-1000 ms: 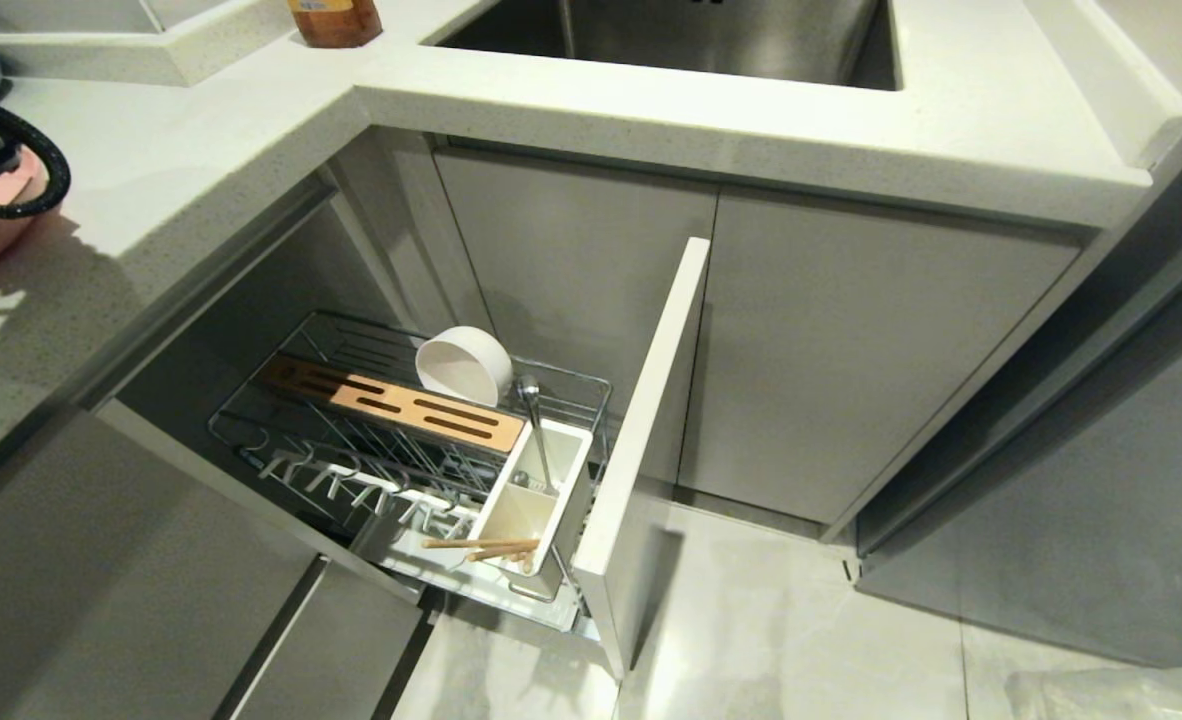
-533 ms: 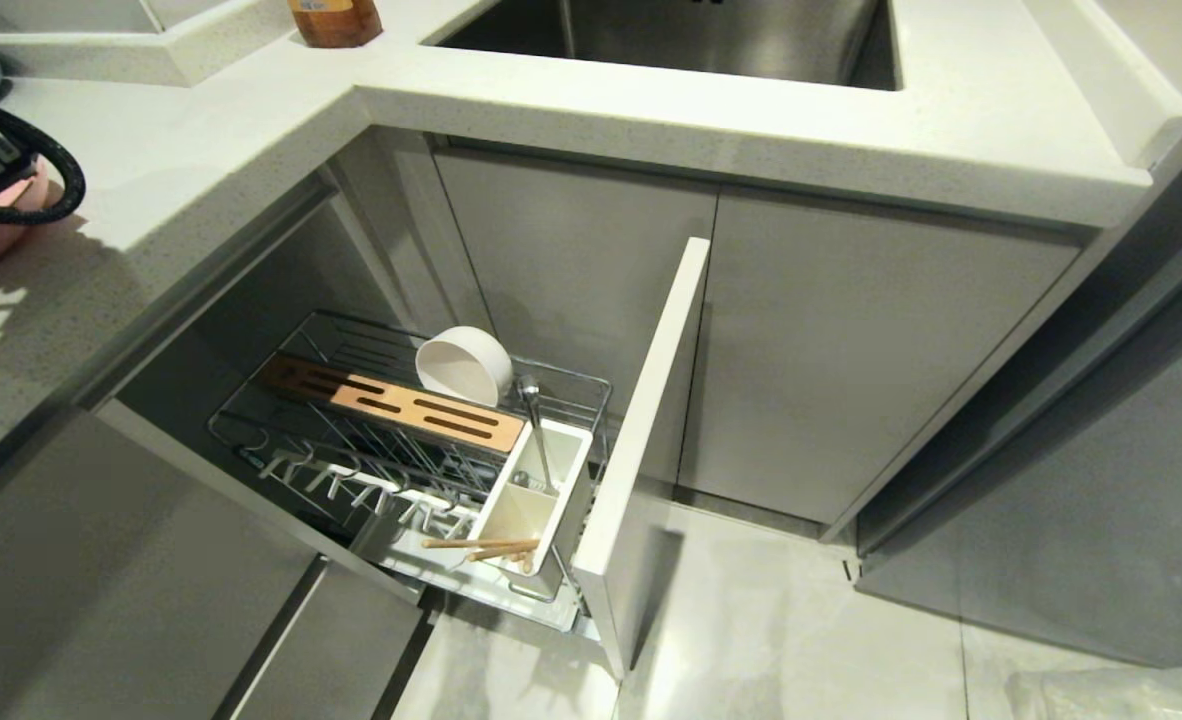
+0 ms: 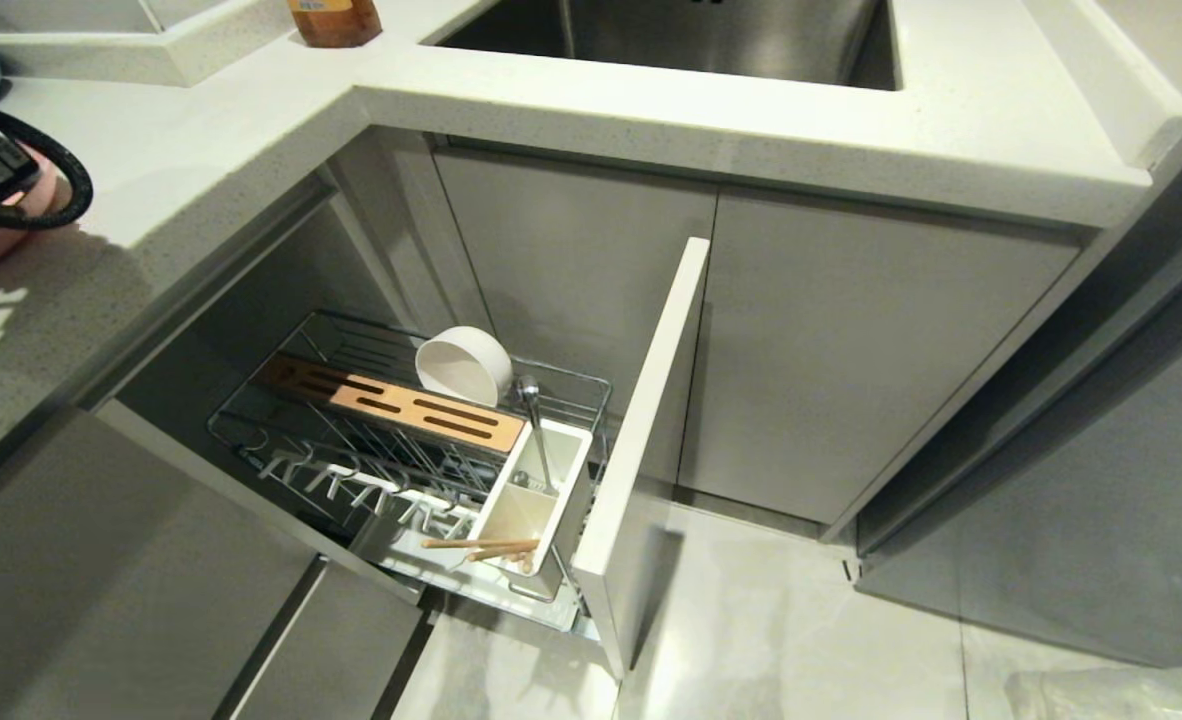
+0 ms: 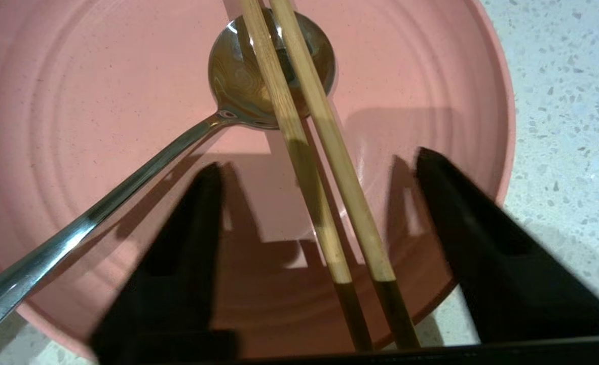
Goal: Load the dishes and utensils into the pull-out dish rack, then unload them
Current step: Pick up the chopsticks and place it in the cupboard
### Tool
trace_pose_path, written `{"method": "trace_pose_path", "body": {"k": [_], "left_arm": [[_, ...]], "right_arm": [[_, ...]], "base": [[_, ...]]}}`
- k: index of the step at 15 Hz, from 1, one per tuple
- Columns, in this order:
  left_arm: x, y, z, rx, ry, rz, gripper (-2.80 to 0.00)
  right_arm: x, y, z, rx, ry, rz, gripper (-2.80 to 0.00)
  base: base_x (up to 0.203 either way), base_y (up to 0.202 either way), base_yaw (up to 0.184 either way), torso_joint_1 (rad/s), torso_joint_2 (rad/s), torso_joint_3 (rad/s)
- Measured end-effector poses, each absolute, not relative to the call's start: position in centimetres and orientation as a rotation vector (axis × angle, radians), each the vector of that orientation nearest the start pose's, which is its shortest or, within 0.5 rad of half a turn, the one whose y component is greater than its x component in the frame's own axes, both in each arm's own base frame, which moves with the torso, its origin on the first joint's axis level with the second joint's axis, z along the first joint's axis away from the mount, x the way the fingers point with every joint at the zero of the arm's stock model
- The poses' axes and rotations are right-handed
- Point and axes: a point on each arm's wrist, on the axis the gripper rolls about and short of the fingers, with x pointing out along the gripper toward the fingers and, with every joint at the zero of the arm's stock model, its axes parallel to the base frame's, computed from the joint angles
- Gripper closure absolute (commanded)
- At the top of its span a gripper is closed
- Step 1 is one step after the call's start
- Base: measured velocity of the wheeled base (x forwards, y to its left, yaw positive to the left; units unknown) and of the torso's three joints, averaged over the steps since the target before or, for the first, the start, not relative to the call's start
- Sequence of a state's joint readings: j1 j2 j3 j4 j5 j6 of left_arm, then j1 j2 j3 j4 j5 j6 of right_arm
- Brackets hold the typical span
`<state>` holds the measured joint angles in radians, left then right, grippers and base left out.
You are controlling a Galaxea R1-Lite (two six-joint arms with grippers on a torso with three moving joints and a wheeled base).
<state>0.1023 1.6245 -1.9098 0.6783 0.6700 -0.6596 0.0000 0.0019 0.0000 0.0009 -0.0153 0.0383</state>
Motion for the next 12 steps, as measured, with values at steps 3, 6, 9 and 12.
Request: {"method": "trace_pose_path", "body": {"k": [3,6,9,12], "left_arm": [[25.03,3.99,38.35,-0.506,0.12,0.857,0.0],[24.98,3.97,38.4,-0.509,0.116,0.856,0.0],[24.99,3.97,38.4,-0.509,0.116,0.856,0.0],[24.88,3.96,38.52,-0.511,0.11,0.854,0.0]], "right_arm": [[-2.27,-0.03,7.54,0.038,0.002,-0.015,0.0],[-2.27,-0.03,7.54,0.038,0.002,-0.015,0.0],[-2.27,-0.04,7.54,0.038,0.002,-0.016,0.0],[-2.27,-0.03,7.54,0.038,0.002,-0.015,0.0]], "base": [[0.0,0.0,0.0,0.0,0.0,0.0],[0.0,0.0,0.0,0.0,0.0,0.0],[0.0,0.0,0.0,0.0,0.0,0.0],[0.0,0.0,0.0,0.0,0.0,0.0]]}}
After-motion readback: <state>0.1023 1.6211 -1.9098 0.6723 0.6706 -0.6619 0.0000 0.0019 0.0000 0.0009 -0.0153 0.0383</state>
